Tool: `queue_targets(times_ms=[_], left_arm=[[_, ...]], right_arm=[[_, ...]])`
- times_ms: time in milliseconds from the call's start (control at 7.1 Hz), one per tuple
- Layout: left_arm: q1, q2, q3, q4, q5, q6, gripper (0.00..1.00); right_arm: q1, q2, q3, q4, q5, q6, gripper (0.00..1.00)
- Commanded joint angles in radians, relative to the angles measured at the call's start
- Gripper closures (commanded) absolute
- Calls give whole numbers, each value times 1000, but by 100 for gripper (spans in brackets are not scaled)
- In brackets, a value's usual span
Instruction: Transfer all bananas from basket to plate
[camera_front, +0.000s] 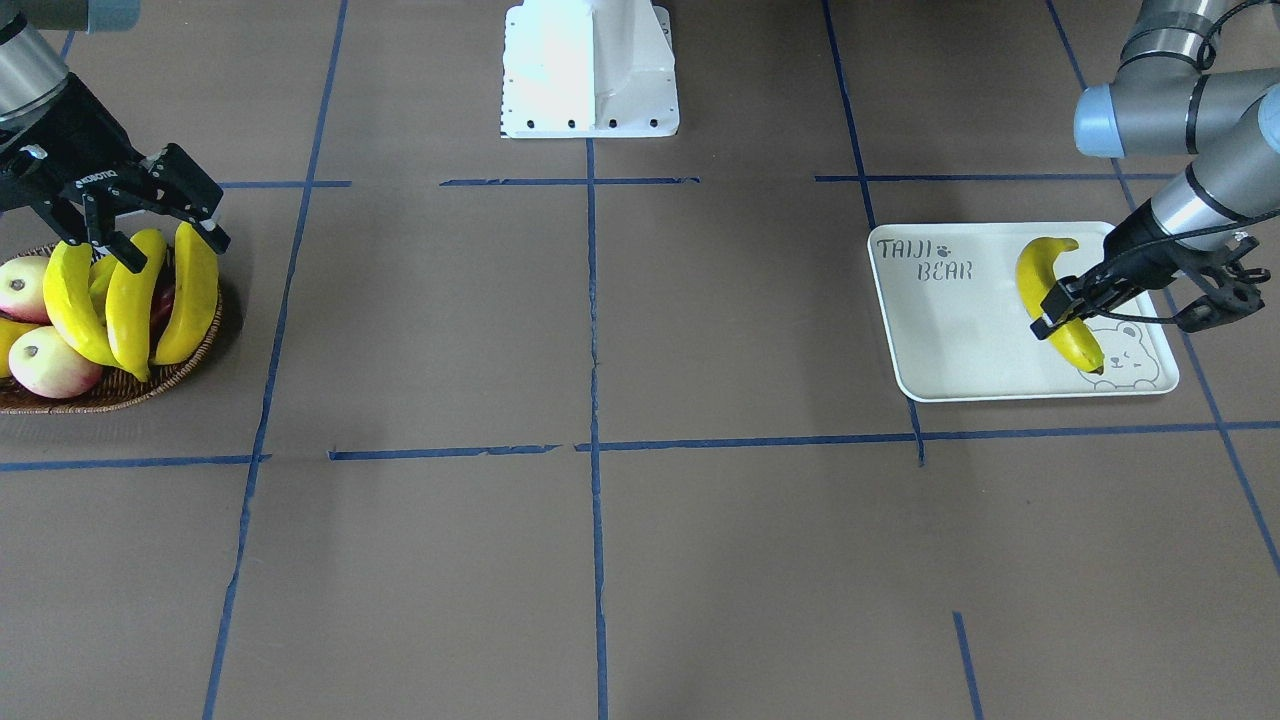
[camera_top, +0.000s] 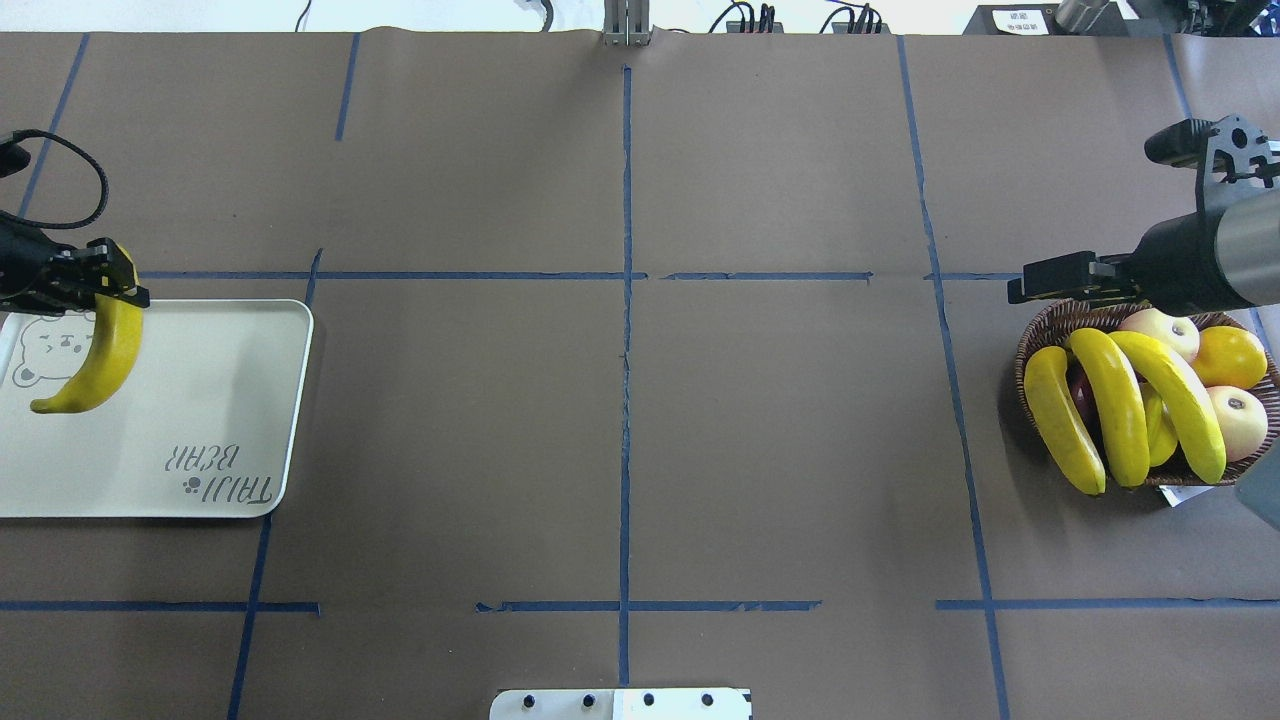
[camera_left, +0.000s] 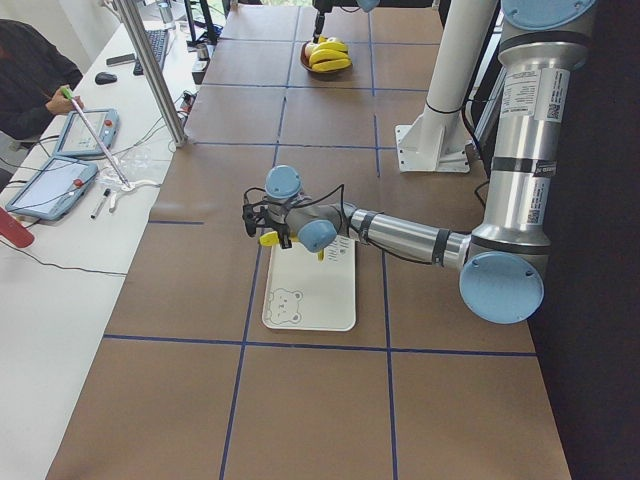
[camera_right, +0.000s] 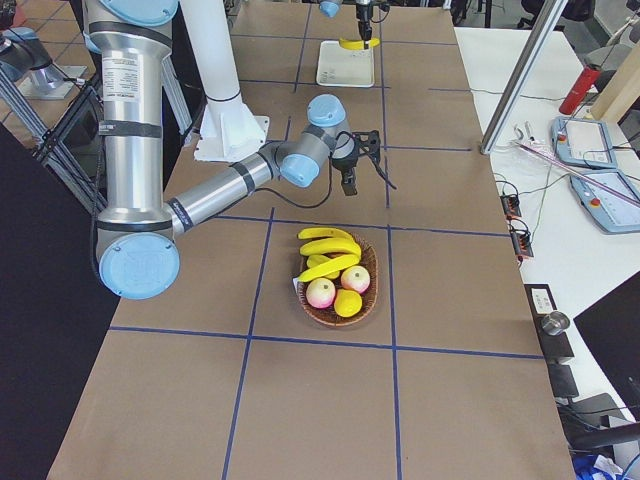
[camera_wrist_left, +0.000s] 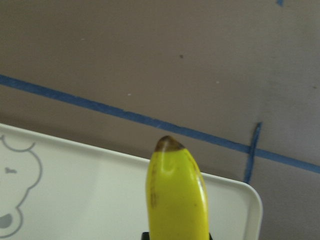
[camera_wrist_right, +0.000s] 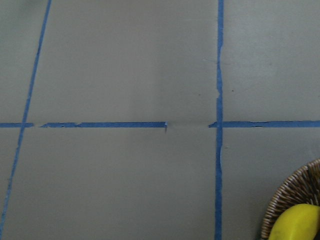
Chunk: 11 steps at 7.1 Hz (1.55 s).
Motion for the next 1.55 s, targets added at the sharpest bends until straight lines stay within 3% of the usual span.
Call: queue_targets(times_ms=[0, 282, 563, 985, 1126, 1267, 1408], left_arm=[[6, 70, 8, 11, 53, 5, 100], [12, 42, 113, -5, 96, 5, 100], [9, 4, 207, -8, 133, 170, 100], [5, 13, 197, -8, 125, 161, 99], [3, 18, 197, -9, 121, 174, 41], [3, 18, 197, -17, 125, 175, 0], [3, 24, 197, -41, 125, 172, 0]], right_arm=[[16, -11, -21, 7, 4, -5, 0], [18, -9, -21, 9, 4, -5, 0], [25, -6, -18, 10, 9, -3, 0], [88, -2, -15, 10, 95, -3, 0], [91, -2, -15, 9, 95, -3, 0], [91, -2, -15, 9, 96, -3, 0], [91, 0, -15, 9, 96, -3, 0]])
